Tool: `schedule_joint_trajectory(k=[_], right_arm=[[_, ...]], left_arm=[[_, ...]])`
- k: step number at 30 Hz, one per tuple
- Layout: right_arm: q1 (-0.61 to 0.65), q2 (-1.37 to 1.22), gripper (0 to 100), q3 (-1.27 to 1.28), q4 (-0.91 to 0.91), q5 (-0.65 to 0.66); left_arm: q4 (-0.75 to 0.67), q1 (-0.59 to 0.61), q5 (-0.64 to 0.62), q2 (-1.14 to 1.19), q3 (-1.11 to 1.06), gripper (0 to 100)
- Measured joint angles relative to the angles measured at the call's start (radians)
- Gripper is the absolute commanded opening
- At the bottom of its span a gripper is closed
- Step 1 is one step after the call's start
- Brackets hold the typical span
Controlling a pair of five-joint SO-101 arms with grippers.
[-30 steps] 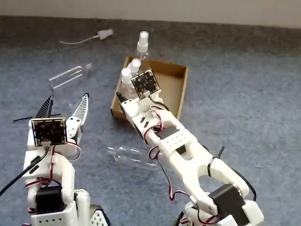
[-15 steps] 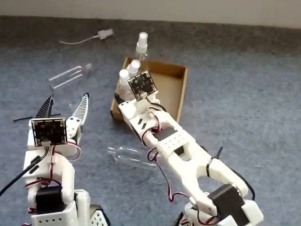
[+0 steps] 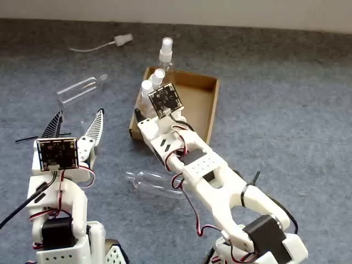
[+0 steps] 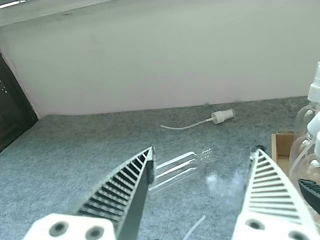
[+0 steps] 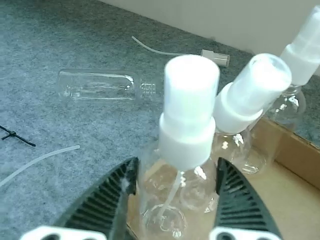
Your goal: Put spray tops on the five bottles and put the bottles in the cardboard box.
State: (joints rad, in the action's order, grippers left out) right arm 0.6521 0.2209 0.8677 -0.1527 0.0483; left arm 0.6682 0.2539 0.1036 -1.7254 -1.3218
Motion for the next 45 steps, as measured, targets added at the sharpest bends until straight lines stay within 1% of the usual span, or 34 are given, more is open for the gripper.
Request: schedule_joint_trajectory(k=[18, 25, 34, 38, 45], right_arm=[[0.002, 0.000, 21.7, 0.000, 0.005, -0.003], [0.005, 0.000, 21.7, 0.000, 0.118, -0.003], [0.005, 0.000, 21.7, 0.000, 0.133, -0.003], [0.005, 0.048, 21.7, 0.000, 0.153, -0.003], [0.005, 0.133, 21.7, 0.000, 0.321, -0.003]], left_arm=[[0.000, 0.000, 0.000, 0.000, 0.000, 27], [0.000, 0.000, 0.000, 0.000, 0.000, 27], [0.000, 0.000, 0.000, 0.000, 0.000, 27], [0.000, 0.000, 0.000, 0.000, 0.000, 27], [0.000, 0.000, 0.000, 0.000, 0.000, 27]])
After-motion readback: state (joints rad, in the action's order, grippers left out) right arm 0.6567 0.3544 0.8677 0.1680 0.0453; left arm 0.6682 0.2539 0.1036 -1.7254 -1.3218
